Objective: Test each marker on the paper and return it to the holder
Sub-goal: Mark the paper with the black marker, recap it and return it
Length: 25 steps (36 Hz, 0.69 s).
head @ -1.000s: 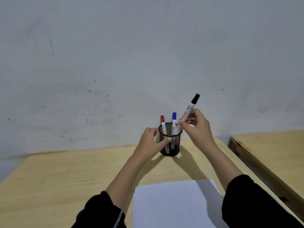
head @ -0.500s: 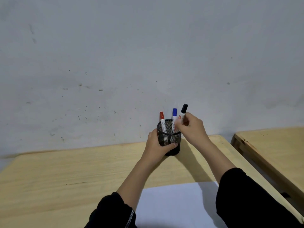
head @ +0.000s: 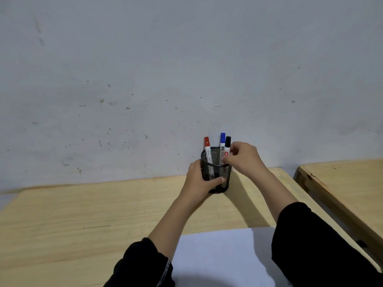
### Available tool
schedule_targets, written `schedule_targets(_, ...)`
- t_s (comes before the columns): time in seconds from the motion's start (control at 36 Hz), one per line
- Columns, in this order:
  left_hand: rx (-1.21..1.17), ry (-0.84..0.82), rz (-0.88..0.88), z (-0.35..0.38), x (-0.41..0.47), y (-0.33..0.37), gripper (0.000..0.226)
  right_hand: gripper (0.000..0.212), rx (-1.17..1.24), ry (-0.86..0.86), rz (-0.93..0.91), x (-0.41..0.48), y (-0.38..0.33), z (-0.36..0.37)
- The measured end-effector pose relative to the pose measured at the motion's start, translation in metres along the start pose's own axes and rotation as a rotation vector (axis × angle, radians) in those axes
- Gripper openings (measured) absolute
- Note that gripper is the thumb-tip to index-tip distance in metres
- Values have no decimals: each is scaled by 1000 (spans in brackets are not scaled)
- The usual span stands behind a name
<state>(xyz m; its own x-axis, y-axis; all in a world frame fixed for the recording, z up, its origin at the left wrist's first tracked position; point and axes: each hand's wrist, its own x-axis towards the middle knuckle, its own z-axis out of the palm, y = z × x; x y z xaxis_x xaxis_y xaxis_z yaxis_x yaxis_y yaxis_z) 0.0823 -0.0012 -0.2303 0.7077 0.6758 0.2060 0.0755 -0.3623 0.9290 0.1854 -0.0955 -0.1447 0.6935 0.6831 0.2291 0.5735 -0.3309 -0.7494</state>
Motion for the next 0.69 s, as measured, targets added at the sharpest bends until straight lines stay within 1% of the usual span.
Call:
schedule_targets(0.17,-12,-1,0,0,1,0,75,12,62,49,35,1,2,0)
schedule_targets(0.25,-18,-2,-7,0,0,-1,74,14,147,135,32,0,3,2)
schedule_targets(0.33,-31,2,-7,0,0,-3,73,14,185,269,-35,-3,-1,3)
schedule_targets(0.39,-33,5,-4,1,0,-3,73,12,212,313,-83,-6,-6,5)
schedule_targets(0.47,-48,14,2,1,-1,-2,68,8,195,246,-107,-8,-14,12)
schedule_targets(0.56,-57,11,8,1,-2,-1,62,10,56,124,-96,-5,-16,21)
schedule_targets(0.69,-64,-1,7,0,-3,1,63,16,-103,52,-77,5,-15,32)
